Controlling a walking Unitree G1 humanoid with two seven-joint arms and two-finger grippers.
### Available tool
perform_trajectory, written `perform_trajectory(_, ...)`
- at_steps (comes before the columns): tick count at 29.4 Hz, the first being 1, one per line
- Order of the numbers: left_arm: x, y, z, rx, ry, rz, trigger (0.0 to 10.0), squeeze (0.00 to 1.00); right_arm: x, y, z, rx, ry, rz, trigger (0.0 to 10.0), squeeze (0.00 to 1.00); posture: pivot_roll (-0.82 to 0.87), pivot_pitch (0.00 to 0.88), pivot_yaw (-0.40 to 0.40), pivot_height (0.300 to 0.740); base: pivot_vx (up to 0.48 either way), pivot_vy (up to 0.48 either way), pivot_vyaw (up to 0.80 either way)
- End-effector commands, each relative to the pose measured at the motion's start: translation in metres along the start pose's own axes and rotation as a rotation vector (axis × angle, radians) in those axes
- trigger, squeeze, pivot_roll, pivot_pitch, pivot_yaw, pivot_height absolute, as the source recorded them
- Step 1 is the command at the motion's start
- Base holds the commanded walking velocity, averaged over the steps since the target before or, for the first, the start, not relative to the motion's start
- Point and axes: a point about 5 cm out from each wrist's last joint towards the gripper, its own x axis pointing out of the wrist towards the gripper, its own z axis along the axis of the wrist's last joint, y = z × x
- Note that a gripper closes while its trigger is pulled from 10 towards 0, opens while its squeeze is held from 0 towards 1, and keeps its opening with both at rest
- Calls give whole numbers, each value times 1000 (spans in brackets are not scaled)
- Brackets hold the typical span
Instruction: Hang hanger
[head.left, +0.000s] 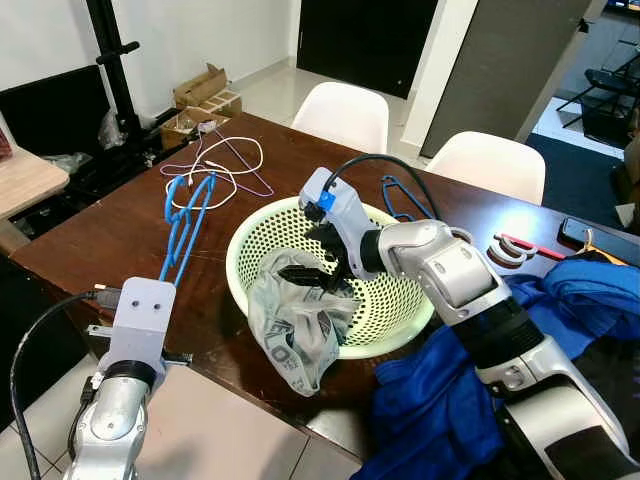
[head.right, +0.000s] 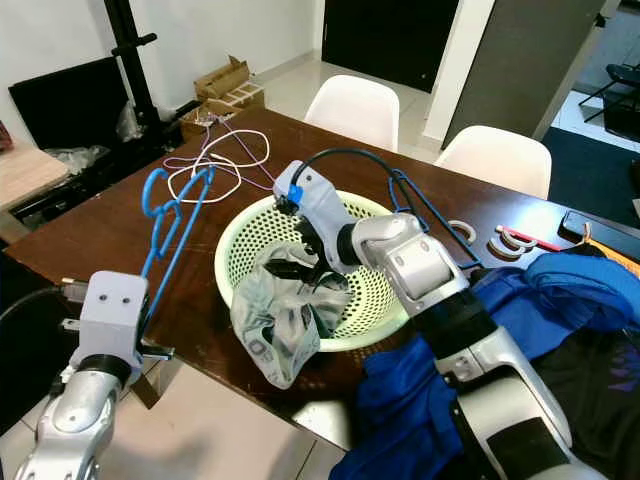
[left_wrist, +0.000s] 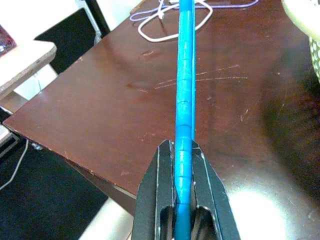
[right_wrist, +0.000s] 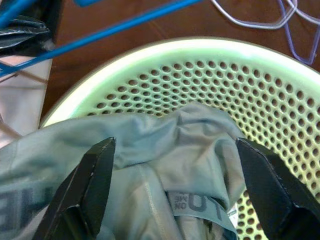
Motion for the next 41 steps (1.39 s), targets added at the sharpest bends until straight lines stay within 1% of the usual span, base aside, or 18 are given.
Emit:
perform_trajectory(1, -1, -2, 0, -3, -2, -3, 10000, 0, 4, -4, -7, 1, 55, -58, 10000, 0, 161, 33, -91, 740, 0, 0, 0)
perform_trajectory(2, -1, -2, 0, -4, -3, -3, 10000, 0, 7, -11, -13, -46, 90, -131, 10000, 0, 165, 35, -93, 740, 0, 0, 0)
perform_trajectory(3, -1, -2, 0, -4, -3, -2, 10000, 0, 8, -19, -17, -116, 124, -202, 10000, 0, 165, 35, -93, 740, 0, 0, 0)
perform_trajectory(4, -1, -2, 0, -4, -3, -2, 10000, 0, 8, -19, -17, -116, 124, -202, 10000, 0, 165, 35, -93, 740, 0, 0, 0)
perform_trajectory(5, -1, -2, 0, -5, -3, -2, 10000, 0, 8, -24, -19, -184, 149, -246, 10000, 0, 165, 35, -93, 740, 0, 0, 0)
perform_trajectory(6, -1, -2, 0, -5, -3, -2, 10000, 0, 8, -24, -19, -184, 149, -246, 10000, 0, 165, 35, -93, 740, 0, 0, 0)
perform_trajectory(7, -1, -2, 0, -5, -3, -2, 10000, 0, 7, -29, -21, -273, 173, -285, 10000, 0, 165, 35, -93, 740, 0, 0, 0)
perform_trajectory(8, -2, -2, 0, -5, -3, -1, 10000, 0, 7, -31, -21, -325, 188, -306, 10000, 0, 165, 35, -93, 740, 0, 0, 0)
perform_trajectory(9, -2, -2, 0, -5, -3, -1, 10000, 0, 7, -31, -21, -325, 188, -306, 10000, 0, 165, 35, -93, 740, 0, 0, 0)
perform_trajectory(10, -2, -2, 0, -5, -3, -1, 10000, 0, 7, -32, -22, -396, 202, -314, 10000, 0, 165, 35, -93, 740, 0, 0, 0)
perform_trajectory(12, -2, -2, 0, -6, -3, -1, 10000, 0, 7, -31, -25, -474, 227, -285, 10000, 0, 167, 39, -95, 740, 0, 0, 0)
perform_trajectory(13, -2, -2, 0, -6, -3, -1, 10000, 0, 7, -31, -25, -474, 227, -285, 10000, 0, 167, 39, -95, 740, 0, 0, 0)
perform_trajectory(16, -2, -2, 0, -7, -3, -1, 10000, 0, 7, -30, -31, -525, 257, -220, 10000, 0, 167, 40, -95, 740, 0, 0, 0)
perform_trajectory(22, -2, -2, 0, -7, -3, -1, 10000, 0, 8, -31, -37, -552, 284, -191, 10000, 0, 168, 41, -95, 740, 0, 0, 0)
perform_trajectory(23, -2, -2, 0, -6, -3, -2, 10000, 0, 10, -30, -41, -567, 297, -171, 10000, 0, 168, 41, -95, 740, 0, 0, 0)
perform_trajectory(30, -2, -2, 0, -5, -3, -1, 10000, 0, 15, -28, -43, -579, 292, -176, 10000, 0, 170, 43, -96, 740, 0, 0, 0)
perform_trajectory(36, -3, -2, 1, -5, -3, -1, 10000, 0, 18, -26, -47, -622, 307, -172, 10000, 0, 171, 45, -95, 740, 0, 0, 0)
perform_trajectory(41, -3, -2, 1, -6, -4, 0, 10000, 0, 20, -28, -46, -673, 323, -172, 10000, 0, 170, 46, -96, 740, 0, 0, 0)
